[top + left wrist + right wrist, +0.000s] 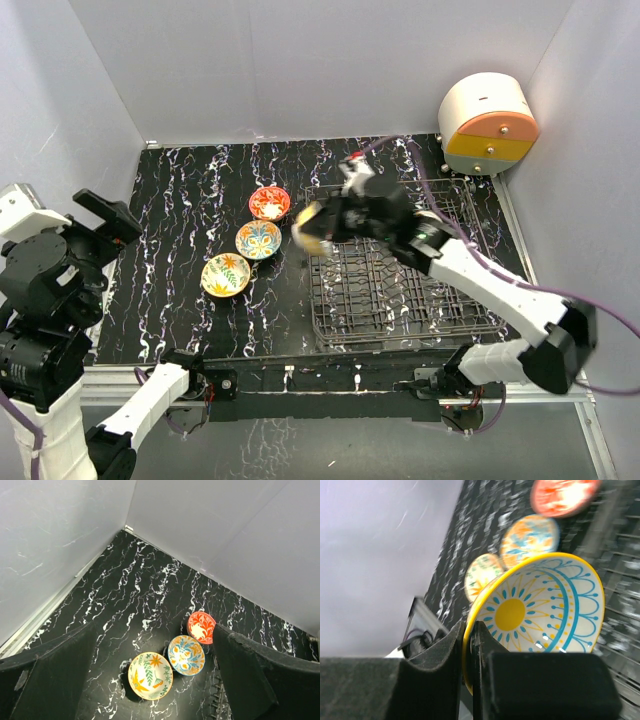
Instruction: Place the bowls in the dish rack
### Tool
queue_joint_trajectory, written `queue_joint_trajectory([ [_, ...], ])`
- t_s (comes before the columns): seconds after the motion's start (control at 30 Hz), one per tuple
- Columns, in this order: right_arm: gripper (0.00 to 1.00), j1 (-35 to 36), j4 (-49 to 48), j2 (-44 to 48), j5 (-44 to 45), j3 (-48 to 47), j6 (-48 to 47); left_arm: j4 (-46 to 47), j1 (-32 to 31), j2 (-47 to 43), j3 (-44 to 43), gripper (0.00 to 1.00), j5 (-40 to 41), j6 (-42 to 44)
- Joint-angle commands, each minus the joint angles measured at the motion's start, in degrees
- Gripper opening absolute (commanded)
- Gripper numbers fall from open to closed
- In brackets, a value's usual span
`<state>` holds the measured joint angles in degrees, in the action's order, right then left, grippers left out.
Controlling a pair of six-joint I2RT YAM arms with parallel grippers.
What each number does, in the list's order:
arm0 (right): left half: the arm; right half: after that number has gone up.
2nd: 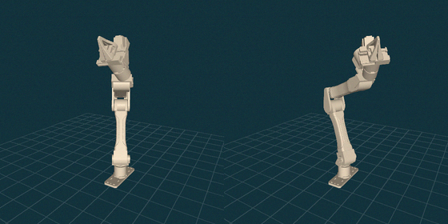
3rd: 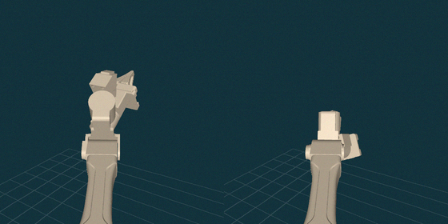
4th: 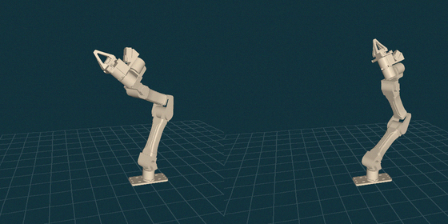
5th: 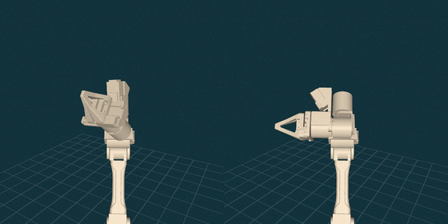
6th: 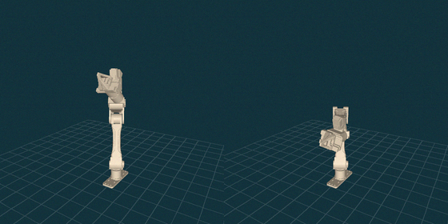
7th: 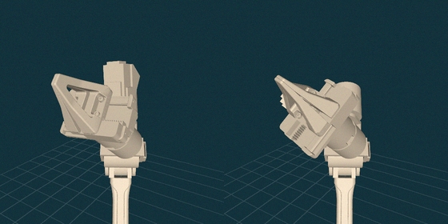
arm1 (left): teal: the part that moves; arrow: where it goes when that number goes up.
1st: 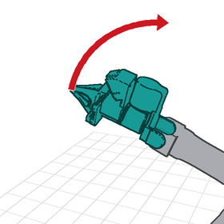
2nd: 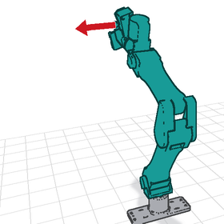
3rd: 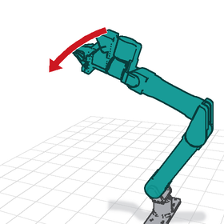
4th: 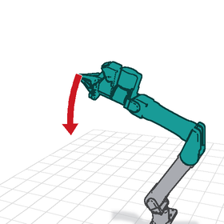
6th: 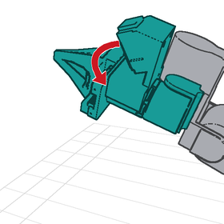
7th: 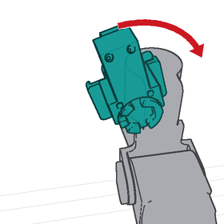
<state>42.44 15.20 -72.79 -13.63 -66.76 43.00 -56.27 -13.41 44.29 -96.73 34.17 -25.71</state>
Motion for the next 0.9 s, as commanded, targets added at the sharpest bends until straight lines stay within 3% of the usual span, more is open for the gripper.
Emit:
queue_joint_trajectory([
  [0.0, 0.08, -14.4, -5.6, 10.0, -8.9, 10.1, 5.0, 1.0, -0.2, 2.5, 0.6, 0.97, -5.4, -0.5],
  [0.2, 0.08, -36.5, -8.7, 18.0, -20.9, 23.6, 8.7, 1.8, -0.2, 5.0, 1.0, 0.97, -11.1, -0.4],
  [0.37, 0.08, -50.8, -18.7, 17.3, -31.8, 31.6, 12.9, 1.2, -0.1, 7.2, 0.7, 0.97, -15.2, -0.2],
  [0.53, 0.08, -55.8, -23.6, 12.8, -37.7, 33.9, 13.2, 0.9, -0.2, 8.0, 0.6, 0.97, -16.2, -0.4],
  [0.87, 0.09, -56.1, -29.3, 7.0, -40.6, 38.8, 14.4, 2.2, -0.1, 7.9, 2.3, 0.97, -16.9, -1.7],
])
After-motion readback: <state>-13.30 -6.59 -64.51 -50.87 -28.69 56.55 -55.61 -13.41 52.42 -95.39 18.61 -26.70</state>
